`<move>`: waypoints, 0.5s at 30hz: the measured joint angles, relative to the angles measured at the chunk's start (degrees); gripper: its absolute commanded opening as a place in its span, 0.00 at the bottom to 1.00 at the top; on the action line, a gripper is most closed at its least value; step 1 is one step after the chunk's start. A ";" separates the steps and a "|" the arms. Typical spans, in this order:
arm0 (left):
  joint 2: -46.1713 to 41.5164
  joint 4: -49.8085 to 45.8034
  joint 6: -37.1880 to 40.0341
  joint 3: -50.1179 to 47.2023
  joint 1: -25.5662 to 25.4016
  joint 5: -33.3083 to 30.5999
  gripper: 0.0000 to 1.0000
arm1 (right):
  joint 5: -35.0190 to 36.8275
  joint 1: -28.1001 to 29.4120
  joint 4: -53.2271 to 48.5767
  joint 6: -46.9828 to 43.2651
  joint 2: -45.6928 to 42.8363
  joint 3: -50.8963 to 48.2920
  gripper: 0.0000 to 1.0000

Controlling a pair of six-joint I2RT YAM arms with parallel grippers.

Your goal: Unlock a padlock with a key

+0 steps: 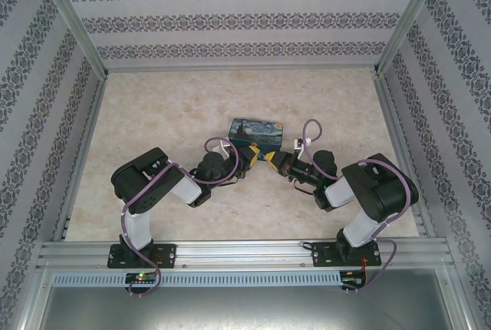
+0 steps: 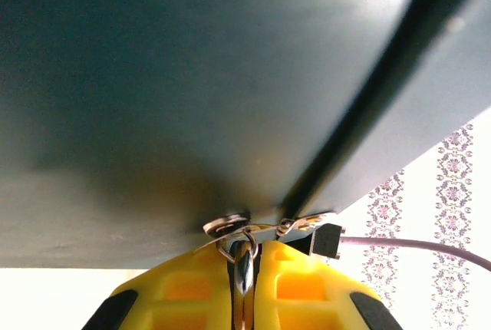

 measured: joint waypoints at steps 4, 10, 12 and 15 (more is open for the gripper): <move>0.00 -0.15 -0.02 0.00 0.02 0.02 0.00 | -1.70 -1.03 0.55 -0.04 1.05 0.48 0.00; 0.00 -0.31 -0.04 0.00 0.02 0.09 0.00 | -3.65 -2.14 0.90 -0.22 1.99 0.96 0.00; 0.00 -0.37 -0.07 0.00 0.02 0.04 0.00 | -3.82 -2.16 1.03 -0.22 2.23 1.09 0.00; 0.00 -0.37 -0.24 0.00 0.02 0.09 0.00 | -4.39 -2.67 1.20 -0.24 2.49 1.22 0.00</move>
